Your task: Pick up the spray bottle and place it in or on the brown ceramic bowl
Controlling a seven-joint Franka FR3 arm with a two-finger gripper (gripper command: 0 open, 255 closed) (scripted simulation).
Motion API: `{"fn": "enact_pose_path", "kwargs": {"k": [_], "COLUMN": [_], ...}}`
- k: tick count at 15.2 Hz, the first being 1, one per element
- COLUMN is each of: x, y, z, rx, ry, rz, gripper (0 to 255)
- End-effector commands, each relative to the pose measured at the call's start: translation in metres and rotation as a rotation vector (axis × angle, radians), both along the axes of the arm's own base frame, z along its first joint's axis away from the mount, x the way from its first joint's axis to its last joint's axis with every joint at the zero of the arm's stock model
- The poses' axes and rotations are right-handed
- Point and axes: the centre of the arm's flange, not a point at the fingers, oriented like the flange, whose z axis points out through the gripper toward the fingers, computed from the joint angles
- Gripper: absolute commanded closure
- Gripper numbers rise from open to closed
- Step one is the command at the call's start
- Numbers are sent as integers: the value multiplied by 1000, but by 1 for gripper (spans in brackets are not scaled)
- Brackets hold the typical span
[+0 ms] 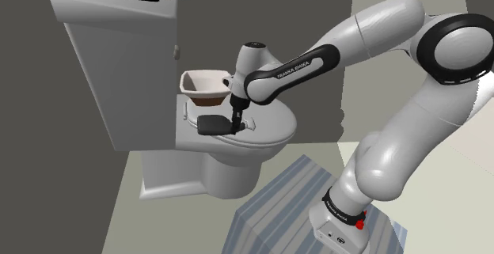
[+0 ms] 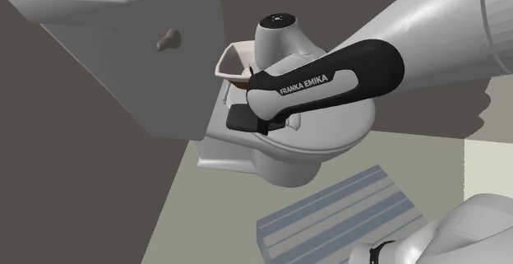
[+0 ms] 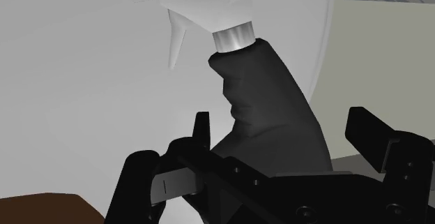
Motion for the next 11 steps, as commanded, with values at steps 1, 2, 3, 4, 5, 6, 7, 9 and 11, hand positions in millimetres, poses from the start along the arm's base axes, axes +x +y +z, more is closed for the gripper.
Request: {"fn": "enact_pose_path", "kwargs": {"k": [1,2,3,4,5,6,7,9,11], "x": [-1,0,-1,0,0,0,0,0,0], "y": [1,1,1,1,1,1,1,1,1], "z": [-10,-14,-14,-14,-14,-14,-14,-13,-13], "rx": [0,0,0,0,0,0,0,0,0], "ry": [-1,-1,-1,-1,-1,-1,-1,0,0], "rz": [1,1,1,1,1,1,1,1,1], "gripper": [0,0,0,0,0,0,0,0,255]}}
